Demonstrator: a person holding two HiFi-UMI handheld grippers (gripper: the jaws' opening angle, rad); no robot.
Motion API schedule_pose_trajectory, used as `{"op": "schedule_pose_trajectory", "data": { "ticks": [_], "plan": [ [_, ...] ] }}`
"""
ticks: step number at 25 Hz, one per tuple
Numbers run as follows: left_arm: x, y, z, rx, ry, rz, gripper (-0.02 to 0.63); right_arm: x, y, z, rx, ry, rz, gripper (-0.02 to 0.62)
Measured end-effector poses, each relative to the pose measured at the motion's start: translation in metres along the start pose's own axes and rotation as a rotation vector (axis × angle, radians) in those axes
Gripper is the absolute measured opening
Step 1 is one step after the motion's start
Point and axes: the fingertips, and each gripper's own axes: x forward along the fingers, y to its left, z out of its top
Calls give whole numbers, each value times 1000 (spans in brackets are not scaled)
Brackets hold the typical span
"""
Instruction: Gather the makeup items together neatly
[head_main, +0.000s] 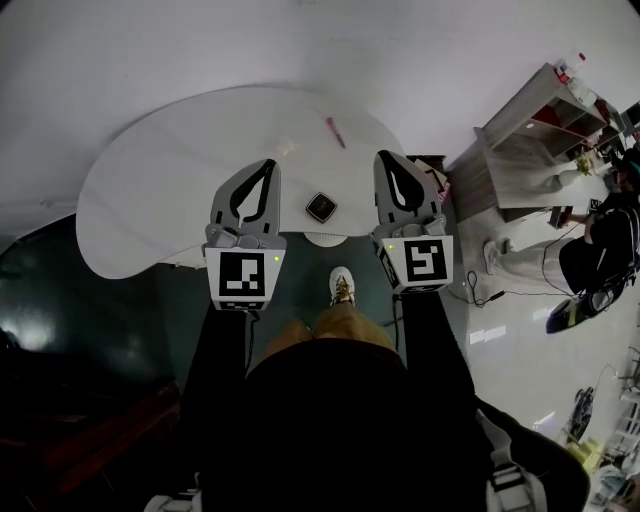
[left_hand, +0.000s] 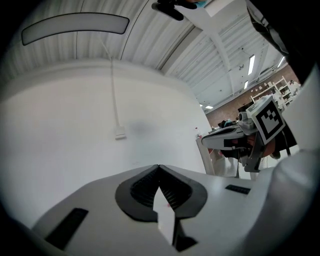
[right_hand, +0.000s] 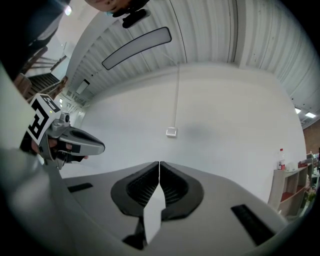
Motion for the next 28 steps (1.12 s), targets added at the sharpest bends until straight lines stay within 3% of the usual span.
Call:
{"op": "schedule_pose_trajectory", "data": {
  "ticks": [12,20,28],
  "plan": [
    [112,14,-22,7,68,69,15,108,-66,-28,24,-17,128,28],
    [143,16,-32,-36,84,116,15,129,-83,-54,27,14,187,28],
    [160,16,-44,-17,128,81,15,142,-90,-65,33,37,190,28]
  ]
}}
